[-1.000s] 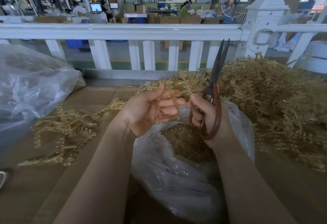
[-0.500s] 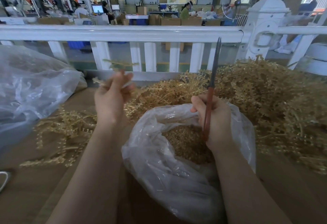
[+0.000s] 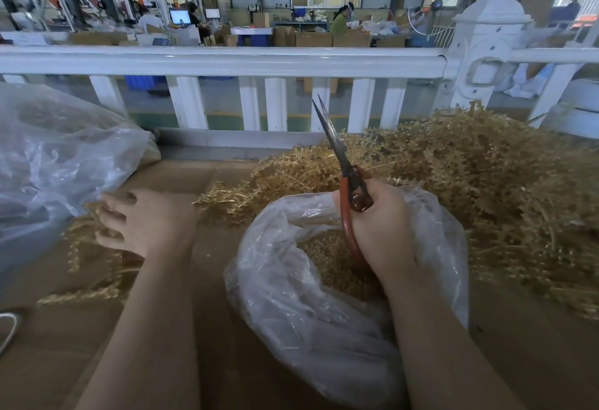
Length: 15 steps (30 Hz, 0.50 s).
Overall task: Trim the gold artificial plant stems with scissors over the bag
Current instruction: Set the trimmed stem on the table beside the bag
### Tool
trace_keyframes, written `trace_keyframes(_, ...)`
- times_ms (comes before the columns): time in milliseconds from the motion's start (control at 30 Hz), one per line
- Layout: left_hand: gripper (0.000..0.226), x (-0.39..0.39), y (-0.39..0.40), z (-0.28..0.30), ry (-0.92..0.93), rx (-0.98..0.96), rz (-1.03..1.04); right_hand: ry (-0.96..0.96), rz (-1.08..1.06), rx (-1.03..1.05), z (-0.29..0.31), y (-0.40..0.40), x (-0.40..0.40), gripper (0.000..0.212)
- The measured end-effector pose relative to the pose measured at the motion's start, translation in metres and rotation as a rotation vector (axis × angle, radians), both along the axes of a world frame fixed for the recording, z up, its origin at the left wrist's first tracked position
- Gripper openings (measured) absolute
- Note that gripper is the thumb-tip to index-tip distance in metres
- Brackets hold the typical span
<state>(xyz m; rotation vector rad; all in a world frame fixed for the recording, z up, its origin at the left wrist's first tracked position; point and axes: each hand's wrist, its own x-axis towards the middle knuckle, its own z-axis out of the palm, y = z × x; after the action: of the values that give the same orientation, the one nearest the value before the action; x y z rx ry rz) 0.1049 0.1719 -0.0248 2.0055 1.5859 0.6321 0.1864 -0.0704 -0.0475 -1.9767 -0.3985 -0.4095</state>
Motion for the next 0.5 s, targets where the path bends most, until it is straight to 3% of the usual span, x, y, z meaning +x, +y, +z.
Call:
trace_keyframes(167, 0.032, -0.002, -0.003, -0.005, 0.183, 0.095, -0.048, -0.068, 0.001, -0.032, 0.001, 0.002, -0.003, 0.029)
trace_keyframes(300, 0.022, 0.002, -0.011, -0.004, 0.027, 0.416, -0.103, -0.099, -0.007, -0.058, 0.0, 0.002, -0.003, 0.037)
trace_keyframes(400, 0.032, 0.013, -0.021, -0.004, -0.002, 0.621, -0.382, -0.111, -0.007, -0.039, -0.001, 0.003, -0.003, 0.039)
trace_keyframes(500, 0.043, 0.025, -0.037, -0.013, 0.145, 0.525, -0.663, -0.116, -0.026, -0.082, 0.0, 0.002, -0.004, 0.034)
